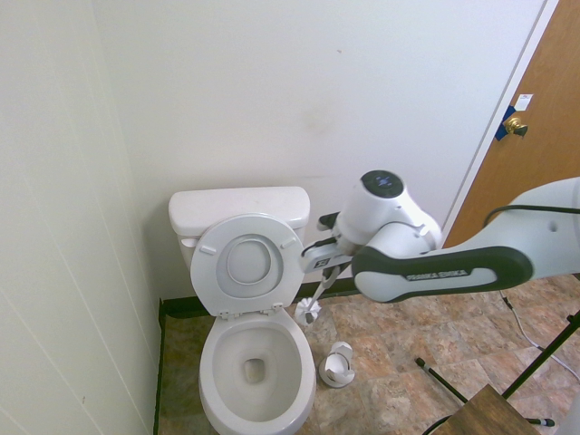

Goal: Clean the toilet

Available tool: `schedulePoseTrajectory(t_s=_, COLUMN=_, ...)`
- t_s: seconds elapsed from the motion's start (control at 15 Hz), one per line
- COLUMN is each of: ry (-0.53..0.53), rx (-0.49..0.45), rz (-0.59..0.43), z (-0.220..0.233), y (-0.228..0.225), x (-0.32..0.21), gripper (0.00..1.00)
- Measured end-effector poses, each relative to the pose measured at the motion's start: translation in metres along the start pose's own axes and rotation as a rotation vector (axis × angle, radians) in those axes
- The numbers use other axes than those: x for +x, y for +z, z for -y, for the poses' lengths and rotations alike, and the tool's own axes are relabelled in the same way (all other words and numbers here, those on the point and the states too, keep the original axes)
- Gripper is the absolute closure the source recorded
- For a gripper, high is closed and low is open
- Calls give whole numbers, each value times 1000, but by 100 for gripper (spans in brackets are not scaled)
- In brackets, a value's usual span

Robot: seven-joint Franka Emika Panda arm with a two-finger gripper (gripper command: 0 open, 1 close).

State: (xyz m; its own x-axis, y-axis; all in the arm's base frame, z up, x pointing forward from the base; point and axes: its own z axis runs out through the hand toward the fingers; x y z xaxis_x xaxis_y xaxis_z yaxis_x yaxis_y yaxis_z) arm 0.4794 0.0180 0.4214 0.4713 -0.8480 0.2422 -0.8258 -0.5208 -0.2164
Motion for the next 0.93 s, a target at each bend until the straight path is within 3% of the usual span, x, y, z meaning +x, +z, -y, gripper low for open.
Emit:
schedulePoseTrajectory(t_s=0.13, ry=64, rx=-36, rz=8, z=-62, y=-19, x=18, gripper=100)
schedulePoseTrajectory(t_s=0.4, ry=108, rx=-47, rz=20, z=-67, y=0, x=35, gripper=100)
schedulePoseTrajectory(t_s=0.93, ry=201, rx=-108, rz=57, z=-104, y=172, x=56, gripper=100)
